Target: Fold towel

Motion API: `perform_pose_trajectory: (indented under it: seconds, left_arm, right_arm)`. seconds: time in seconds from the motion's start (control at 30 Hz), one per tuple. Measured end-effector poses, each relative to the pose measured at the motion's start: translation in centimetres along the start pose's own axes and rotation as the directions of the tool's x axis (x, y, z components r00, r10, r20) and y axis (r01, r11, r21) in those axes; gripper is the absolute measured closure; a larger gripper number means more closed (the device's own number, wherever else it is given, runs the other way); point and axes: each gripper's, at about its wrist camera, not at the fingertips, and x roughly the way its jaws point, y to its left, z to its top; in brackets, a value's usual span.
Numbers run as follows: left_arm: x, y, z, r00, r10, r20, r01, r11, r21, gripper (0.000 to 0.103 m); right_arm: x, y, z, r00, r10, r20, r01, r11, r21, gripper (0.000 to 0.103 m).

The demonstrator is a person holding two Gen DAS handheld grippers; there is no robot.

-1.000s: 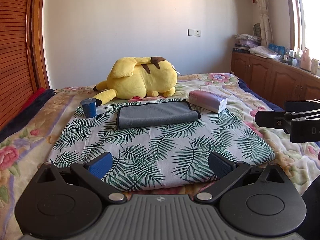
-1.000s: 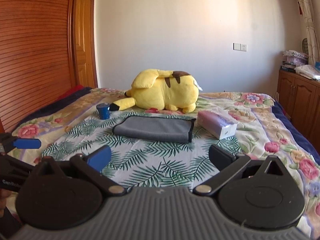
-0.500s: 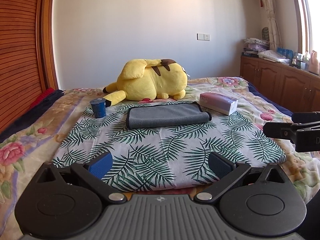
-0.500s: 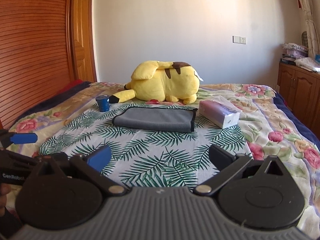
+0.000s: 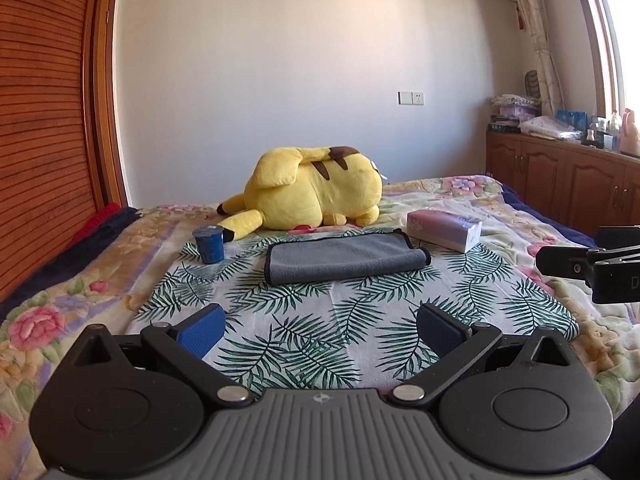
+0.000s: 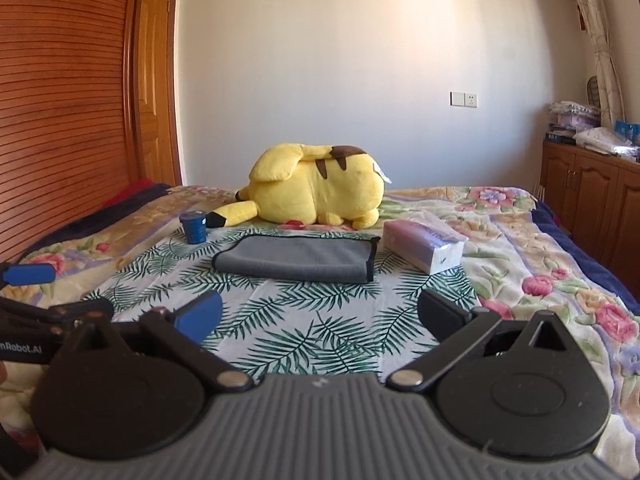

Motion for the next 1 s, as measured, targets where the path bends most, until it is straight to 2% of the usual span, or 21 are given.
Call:
perform_pose_trajectory:
  seconds: [0.43, 1.0]
  left_arm:
    - [-1.0, 0.4, 0.3, 0.998, 0.017, 0.053, -0.016, 1.0, -0.013, 0.016]
    - [-1.4, 0.9, 0.1, 0.998, 0.035, 0.061, -0.033, 0.999, -0.02, 0.016]
  right_arm:
    - [-0.8, 0.0, 0.1, 0.997, -0.055, 0.063, 0.055, 0.998, -0.008, 0.0]
    - [-0.7, 0.0, 0.1, 0.996, -0.062, 0.065, 0.063, 0.998, -0.02, 0.0]
